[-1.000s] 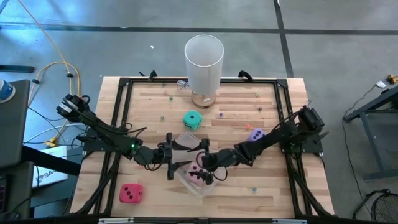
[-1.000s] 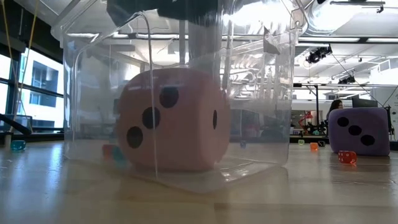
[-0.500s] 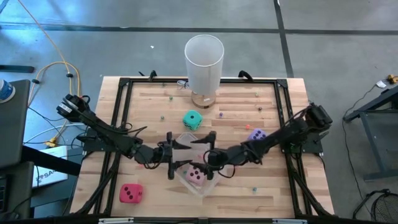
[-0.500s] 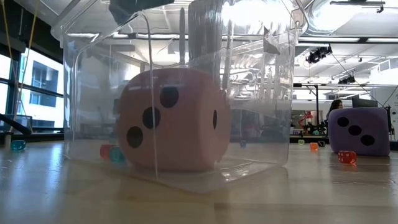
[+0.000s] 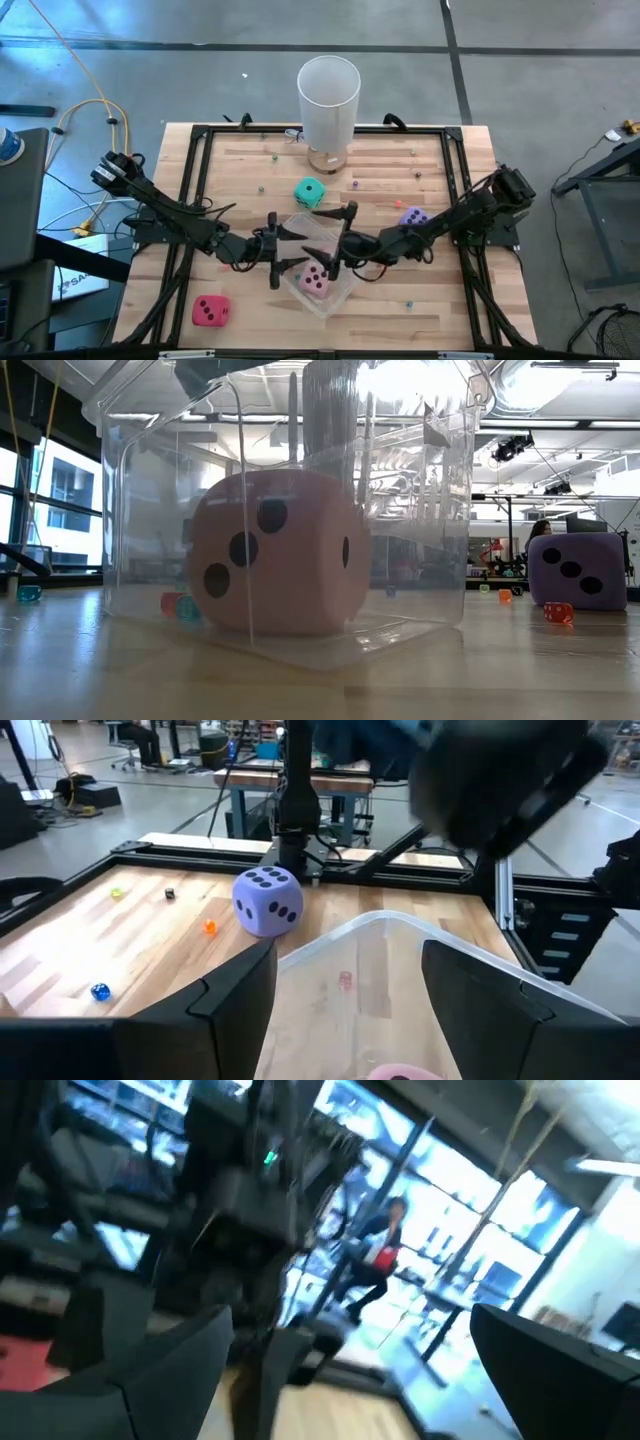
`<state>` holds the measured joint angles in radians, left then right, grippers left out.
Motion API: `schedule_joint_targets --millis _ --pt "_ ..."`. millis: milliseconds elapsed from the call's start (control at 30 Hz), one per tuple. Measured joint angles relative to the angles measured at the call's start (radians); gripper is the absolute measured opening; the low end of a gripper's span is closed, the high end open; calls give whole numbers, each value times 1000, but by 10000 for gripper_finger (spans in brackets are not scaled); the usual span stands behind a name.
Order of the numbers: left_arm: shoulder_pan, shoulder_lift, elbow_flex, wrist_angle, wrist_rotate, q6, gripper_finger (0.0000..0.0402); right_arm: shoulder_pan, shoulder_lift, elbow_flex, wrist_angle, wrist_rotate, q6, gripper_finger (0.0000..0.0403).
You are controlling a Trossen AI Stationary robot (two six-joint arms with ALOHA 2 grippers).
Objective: Pick & Place Dice
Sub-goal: Put the small red dice into transparent bin
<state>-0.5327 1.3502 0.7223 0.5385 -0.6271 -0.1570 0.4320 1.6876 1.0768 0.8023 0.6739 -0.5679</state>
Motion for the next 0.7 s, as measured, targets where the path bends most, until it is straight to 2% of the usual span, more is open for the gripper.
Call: schedule_joint_targets --millis 100,167,333,400,500,700 --pt "0 0 0 0 0 0 242 57 -31 0 21 33 -69 400" --pt "0 0 0 0 0 0 242 105 -44 0 17 109 -91 400" --pt "0 0 0 0 -2 1 242 217 -49 0 -39 439 -50 400" --pt "0 0 0 0 -2 2 242 262 -49 0 -123 544 52 400" --pt "0 0 0 1 -2 3 242 332 -49 0 -282 625 266 400" --pt "0 0 0 56 -2 3 242 485 -49 0 -568 625 578 400"
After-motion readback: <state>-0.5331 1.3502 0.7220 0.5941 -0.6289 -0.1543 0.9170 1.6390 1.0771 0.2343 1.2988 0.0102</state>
